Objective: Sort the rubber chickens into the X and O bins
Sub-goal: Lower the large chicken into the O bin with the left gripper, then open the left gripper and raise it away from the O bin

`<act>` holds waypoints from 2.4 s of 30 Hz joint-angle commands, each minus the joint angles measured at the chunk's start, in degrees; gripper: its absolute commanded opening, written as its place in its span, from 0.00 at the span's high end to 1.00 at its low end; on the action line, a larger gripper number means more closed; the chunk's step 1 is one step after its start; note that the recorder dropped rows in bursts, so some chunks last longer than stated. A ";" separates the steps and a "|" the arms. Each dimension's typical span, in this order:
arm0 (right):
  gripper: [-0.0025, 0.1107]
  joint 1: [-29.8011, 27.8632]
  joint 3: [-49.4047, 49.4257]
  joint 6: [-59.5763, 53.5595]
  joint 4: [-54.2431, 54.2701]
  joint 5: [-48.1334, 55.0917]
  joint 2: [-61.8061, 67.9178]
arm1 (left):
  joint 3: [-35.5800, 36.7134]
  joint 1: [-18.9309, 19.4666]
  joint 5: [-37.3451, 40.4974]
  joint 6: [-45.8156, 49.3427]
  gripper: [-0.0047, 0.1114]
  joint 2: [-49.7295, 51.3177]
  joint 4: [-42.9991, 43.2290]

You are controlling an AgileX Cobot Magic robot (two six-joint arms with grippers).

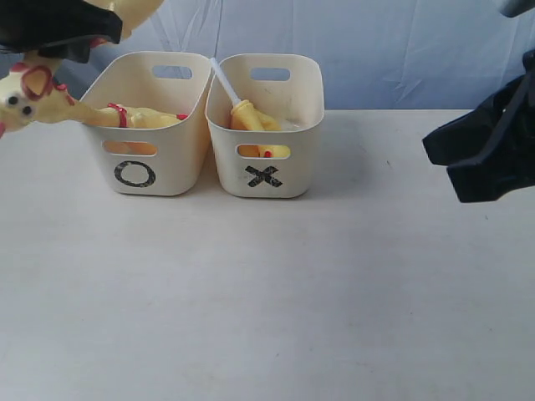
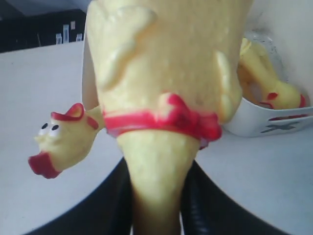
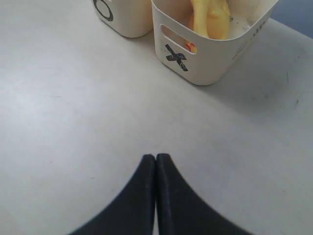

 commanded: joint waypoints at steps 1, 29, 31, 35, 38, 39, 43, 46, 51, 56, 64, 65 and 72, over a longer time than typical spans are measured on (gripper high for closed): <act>0.99 0.03 0.33 0.11 0.97 -0.11 -0.27 | -3.91 0.63 0.38 -5.88 0.96 5.05 0.20; 0.99 0.03 0.33 0.11 1.67 0.38 -0.27 | -6.54 0.63 -3.31 -12.90 0.96 19.82 -1.21; 0.99 0.03 0.33 0.11 1.67 0.53 -0.27 | -6.54 0.63 -3.67 -12.90 0.96 20.32 -1.49; 0.99 0.03 0.33 -0.04 1.67 0.78 -0.27 | -6.54 0.63 -3.78 -12.90 0.96 21.61 -2.01; 0.99 0.03 0.33 -0.04 1.67 0.78 -0.27 | -6.54 0.63 -3.92 -12.90 0.95 22.26 -2.01; 0.99 0.03 0.33 -0.04 1.67 0.78 -0.27 | -6.54 0.63 -4.02 -12.90 0.93 22.38 -2.01; 0.99 0.03 0.33 -0.04 1.67 0.92 -0.27 | -6.54 0.63 -4.27 -12.90 0.84 22.60 -1.91; 0.99 0.03 0.33 -0.04 1.67 0.92 -0.27 | -6.54 0.63 -5.13 -12.90 0.73 22.60 -1.91; 0.99 0.03 0.33 -0.04 1.67 0.92 -0.27 | -6.54 0.63 -6.66 -12.90 0.59 22.60 -1.91; 0.99 0.03 0.33 -0.04 1.67 0.92 -0.27 | -6.54 0.63 -8.37 -12.78 0.58 22.60 -1.57; 0.99 0.03 0.33 -0.04 1.67 0.92 -0.27 | -7.20 0.63 -9.84 -12.89 0.58 22.60 -0.74; 0.99 0.03 0.33 -0.04 1.67 0.92 -0.27 | -8.01 0.63 -8.85 -12.89 0.58 22.60 -0.02; 0.99 0.03 0.33 -0.04 1.67 0.92 -0.27 | -13.93 0.63 -3.38 -11.91 0.59 18.83 2.95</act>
